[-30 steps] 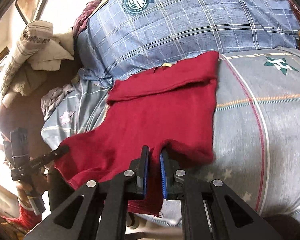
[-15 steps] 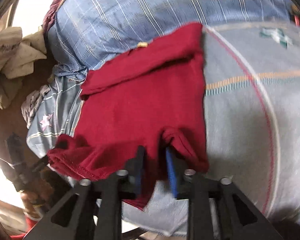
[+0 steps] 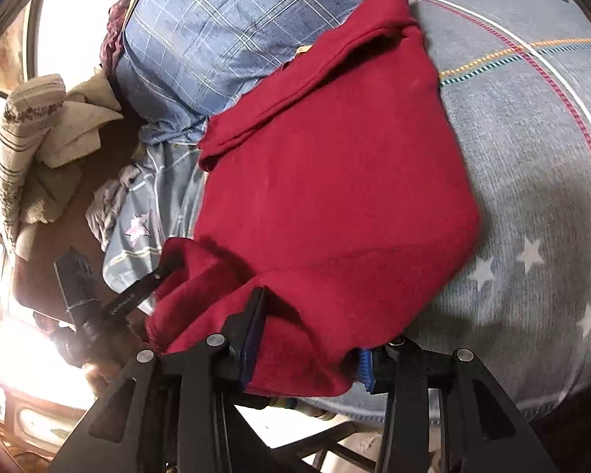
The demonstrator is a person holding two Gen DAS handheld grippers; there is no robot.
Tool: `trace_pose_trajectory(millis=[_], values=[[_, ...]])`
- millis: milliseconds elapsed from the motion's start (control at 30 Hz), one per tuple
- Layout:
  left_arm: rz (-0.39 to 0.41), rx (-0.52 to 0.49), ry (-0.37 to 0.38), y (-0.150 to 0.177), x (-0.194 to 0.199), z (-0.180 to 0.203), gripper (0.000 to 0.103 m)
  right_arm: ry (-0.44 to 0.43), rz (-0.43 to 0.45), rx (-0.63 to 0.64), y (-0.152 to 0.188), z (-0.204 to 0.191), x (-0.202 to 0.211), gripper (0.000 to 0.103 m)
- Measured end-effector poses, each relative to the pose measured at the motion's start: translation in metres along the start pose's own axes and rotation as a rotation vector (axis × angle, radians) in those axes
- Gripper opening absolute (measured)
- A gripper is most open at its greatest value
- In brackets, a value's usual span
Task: Fold small clothes
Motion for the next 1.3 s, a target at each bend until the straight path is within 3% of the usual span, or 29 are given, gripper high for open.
trace_pose_trajectory(millis=[67, 167, 200, 233, 267, 300, 333, 633, 900, 1233, 1300], values=[[0.003, 0.001, 0.000, 0.000, 0.000, 0.000, 0.009, -0.008, -0.010, -0.008, 0.006, -0.002, 0.001, 0.061], [0.004, -0.008, -0.011, 0.001, 0.000, 0.002, 0.009, -0.012, -0.045, 0.038, 0.021, -0.009, -0.004, 0.065], [0.004, -0.011, -0.014, 0.001, 0.001, 0.002, 0.009, 0.009, -0.042, 0.077, 0.024, -0.013, -0.005, 0.063], [0.004, -0.014, -0.016, 0.001, 0.002, 0.002, 0.009, 0.021, -0.032, 0.094, 0.024, -0.016, -0.006, 0.054], [0.005, -0.015, -0.015, 0.001, 0.002, 0.003, 0.009, 0.040, -0.012, 0.116, 0.022, -0.018, -0.006, 0.030], [0.006, -0.017, -0.014, 0.000, 0.004, 0.003, 0.009, 0.055, 0.006, 0.123, 0.020, -0.019, -0.005, 0.016], [0.009, -0.019, -0.012, 0.000, 0.005, 0.003, 0.009, 0.060, 0.030, 0.124, 0.015, -0.020, -0.001, 0.009], [0.073, -0.031, 0.003, -0.023, 0.026, 0.006, 0.009, 0.011, 0.212, 0.162, -0.042, -0.039, 0.041, 0.009], [0.168, -0.032, -0.010, -0.095, 0.021, 0.004, 0.009, 0.034, 0.330, 0.139, -0.119, -0.043, 0.053, 0.009], [0.124, -0.024, -0.038, -0.185, -0.075, 0.001, 0.009, 0.089, 0.332, 0.049, -0.223, -0.015, 0.012, 0.009], [0.100, -0.008, -0.017, -0.201, -0.104, -0.006, 0.015, 0.111, 0.307, 0.034, -0.240, -0.007, -0.006, 0.009]])
Point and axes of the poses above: each gripper's, at about its wrist camera, not at the fingertips, and x roughly against the way its jaws point, z to its right, y to its underside, the point moved 7 cm from there along -x, roughly the way its jaws point, and after that the axes turned 10 degrees about y, right-handed, at the moved point
